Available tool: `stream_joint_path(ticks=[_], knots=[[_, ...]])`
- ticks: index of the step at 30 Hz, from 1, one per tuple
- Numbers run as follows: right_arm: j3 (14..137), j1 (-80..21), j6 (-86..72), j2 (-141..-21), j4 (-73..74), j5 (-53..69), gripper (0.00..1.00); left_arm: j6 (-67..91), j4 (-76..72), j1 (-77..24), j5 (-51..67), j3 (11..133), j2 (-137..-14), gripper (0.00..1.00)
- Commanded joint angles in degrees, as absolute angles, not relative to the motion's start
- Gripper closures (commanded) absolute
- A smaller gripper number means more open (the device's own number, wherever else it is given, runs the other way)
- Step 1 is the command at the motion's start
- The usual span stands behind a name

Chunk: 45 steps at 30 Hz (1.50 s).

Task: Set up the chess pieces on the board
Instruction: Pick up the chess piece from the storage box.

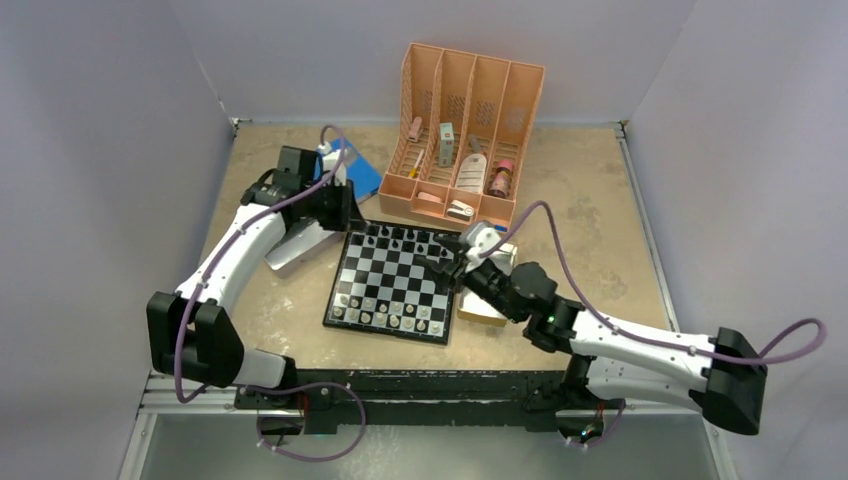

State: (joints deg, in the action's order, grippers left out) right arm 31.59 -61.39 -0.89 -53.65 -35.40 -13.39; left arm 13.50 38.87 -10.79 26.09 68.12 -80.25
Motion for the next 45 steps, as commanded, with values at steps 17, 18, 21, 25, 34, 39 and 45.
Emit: stream_joint_path(ticks=[17,18,21,25,34,39,45], knots=[[39.7,-61.08,37.17,-68.9,-31.04,0.19,0.32,9.91,41.75,-23.13,54.54,68.3,-77.46,1.0],[39.92,-60.78,37.52,-68.82,-30.61,0.14,0.31,9.79,42.18,-23.38,54.51,68.36,-77.39,1.0],[40.29,-60.28,38.83,-68.52,-29.5,0.17,0.29,9.58,42.62,-23.76,54.49,68.46,-77.17,1.0],[40.28,-60.21,42.23,-68.42,-28.51,2.31,0.31,9.04,43.07,-24.29,54.92,68.46,-77.71,1.0],[38.67,-60.16,50.25,-67.56,-26.34,10.37,0.5,8.45,44.04,-25.55,55.63,68.41,-78.61,1.0],[38.41,-60.23,51.33,-67.4,-27.0,10.29,0.62,8.18,44.43,-25.92,55.88,68.38,-78.82,1.0],[38.3,-60.21,52.21,-66.95,-27.04,10.4,0.84,7.84,45.07,-26.02,55.54,68.46,-78.58,1.0]])
